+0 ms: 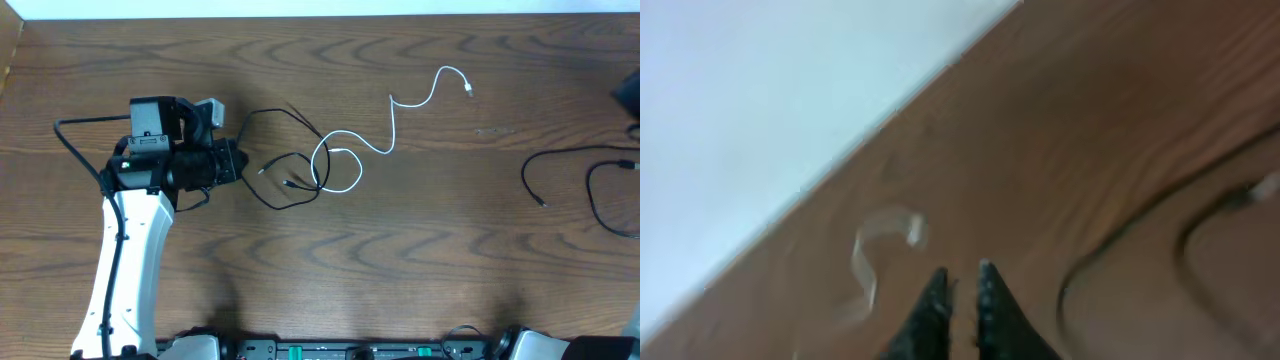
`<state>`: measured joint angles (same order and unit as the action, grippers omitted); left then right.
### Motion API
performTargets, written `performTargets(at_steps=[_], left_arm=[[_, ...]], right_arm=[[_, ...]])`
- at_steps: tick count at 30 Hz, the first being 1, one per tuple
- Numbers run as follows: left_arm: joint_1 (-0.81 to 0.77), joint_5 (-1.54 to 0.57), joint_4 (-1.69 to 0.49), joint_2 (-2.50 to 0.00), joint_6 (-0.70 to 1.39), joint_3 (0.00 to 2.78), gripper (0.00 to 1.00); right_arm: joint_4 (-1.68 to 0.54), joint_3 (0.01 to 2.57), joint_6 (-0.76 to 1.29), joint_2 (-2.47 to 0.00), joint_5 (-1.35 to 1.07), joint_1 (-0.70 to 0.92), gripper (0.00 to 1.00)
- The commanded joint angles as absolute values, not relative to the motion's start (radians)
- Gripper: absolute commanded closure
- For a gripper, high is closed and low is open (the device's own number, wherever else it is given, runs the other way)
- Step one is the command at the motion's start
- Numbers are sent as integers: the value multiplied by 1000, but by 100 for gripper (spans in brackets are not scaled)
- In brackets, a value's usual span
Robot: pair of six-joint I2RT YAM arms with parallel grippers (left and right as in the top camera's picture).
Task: Untangle cables
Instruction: 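Pull the white cable with the right gripper toward the right edge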
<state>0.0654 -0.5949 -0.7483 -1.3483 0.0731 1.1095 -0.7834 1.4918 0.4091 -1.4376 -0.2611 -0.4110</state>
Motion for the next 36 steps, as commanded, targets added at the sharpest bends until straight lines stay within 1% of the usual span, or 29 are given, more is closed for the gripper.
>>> performTargets(at_steps=[1,2,4,5,6,9,11,13,15,20,21,23,24,25,26,32,36], left_arm=[[35,-837,-736,-1346,14,1117,92],[22,-820,-738,-1346,13,1117,92],[2,-775,-745,-1346,11,1117,92],[-19,-718,-757,-1346,11,1116,92],[-33,-682,-768,-1347,11,1116,92],[-84,-560,-800,-1347,12,1116,92],[-118,-493,-815,-1348,12,1116,92],[-157,-436,-830,-1348,12,1116,92],[-180,-406,-834,-1349,12,1116,92],[-212,-395,-837,-1353,12,1116,92],[-215,-395,-838,-1353,13,1116,93],[-215,-395,-838,-1353,20,1116,92],[-215,-395,-838,-1353,20,1116,92],[-215,-395,-838,-1353,20,1116,92],[-215,-395,-839,-1353,20,1116,92],[-215,-394,-841,-1353,19,1116,92],[-215,-395,-841,-1353,20,1116,92]], right_arm=[[-893,1499,275,-1463,-433,-334,85],[-930,1492,243,-1477,-433,-299,82],[-965,1479,197,-1501,-433,-242,81],[-986,1473,150,-1526,-433,-192,77],[-997,1469,123,-1546,-433,-156,77],[-1005,1465,84,-1613,-426,-51,61],[-985,1464,84,-1679,-418,30,60],[-950,1464,84,-1751,-418,97,57],[-916,1464,84,-1808,-418,143,56],[-779,1464,85,-1944,-417,252,53],[-701,1464,98,-1996,-413,288,52],[-642,1464,139,-2032,-373,313,53],[-624,1464,153,-2043,-355,323,55],[-612,1464,154,-2050,-340,330,71],[-604,1464,154,-2054,-312,340,99],[-677,1498,164,-1987,-298,315,99],[-779,1590,164,-1819,-306,193,99]])
